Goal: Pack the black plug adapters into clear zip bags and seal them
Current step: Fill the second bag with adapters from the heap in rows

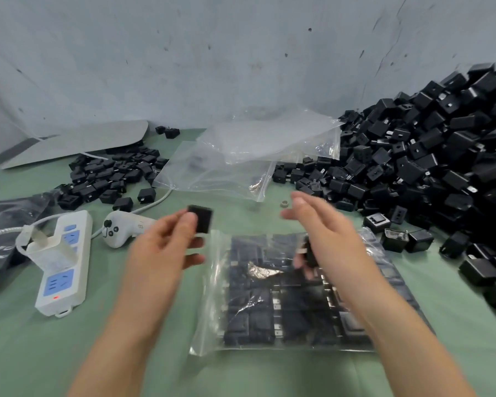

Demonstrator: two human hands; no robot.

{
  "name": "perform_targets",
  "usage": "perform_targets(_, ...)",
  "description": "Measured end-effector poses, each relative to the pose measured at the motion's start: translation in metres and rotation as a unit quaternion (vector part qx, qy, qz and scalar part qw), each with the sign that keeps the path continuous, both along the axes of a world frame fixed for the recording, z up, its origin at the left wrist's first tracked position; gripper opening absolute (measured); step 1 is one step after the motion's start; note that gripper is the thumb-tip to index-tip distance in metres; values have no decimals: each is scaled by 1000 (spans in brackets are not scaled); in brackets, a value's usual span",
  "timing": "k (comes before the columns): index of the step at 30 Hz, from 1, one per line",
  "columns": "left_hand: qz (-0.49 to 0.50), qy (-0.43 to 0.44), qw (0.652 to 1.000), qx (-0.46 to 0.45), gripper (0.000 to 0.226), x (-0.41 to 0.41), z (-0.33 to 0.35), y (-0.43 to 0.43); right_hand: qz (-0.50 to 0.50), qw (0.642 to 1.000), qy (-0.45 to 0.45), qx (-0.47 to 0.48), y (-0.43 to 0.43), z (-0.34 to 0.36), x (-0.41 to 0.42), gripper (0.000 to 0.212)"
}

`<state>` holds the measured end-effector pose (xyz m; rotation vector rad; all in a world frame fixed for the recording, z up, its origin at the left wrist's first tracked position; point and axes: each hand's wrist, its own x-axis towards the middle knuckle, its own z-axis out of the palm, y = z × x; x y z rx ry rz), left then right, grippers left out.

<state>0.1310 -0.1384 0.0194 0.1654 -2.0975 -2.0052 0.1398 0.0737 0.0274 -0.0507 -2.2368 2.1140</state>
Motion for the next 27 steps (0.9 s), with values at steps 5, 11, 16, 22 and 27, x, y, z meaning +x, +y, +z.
perform_targets(5, 51, -170, 984, 19, 26, -8, -25, -26, 38, 915, 35, 400, 45, -10, -5, 41)
perform_targets(11, -49, -203, 976, 66, 26, -5, -24, -4, 136, 830, -36, 540, 29, -11, -6, 54)
perform_targets(16, -80, -216, 973, 15, 30, -1, -26, 1, 128, 798, -15, 589, 25, -8, -7, 45)
perform_targets(22, -67, -224, 972, 9, 29, -2, -24, 1, 142, 796, -26, 588, 22, -9, -9, 46)
perform_targets(27, -71, -225, 972, 8, 32, -3, -25, 3, 141, 780, -35, 608, 16, -10, -10, 47)
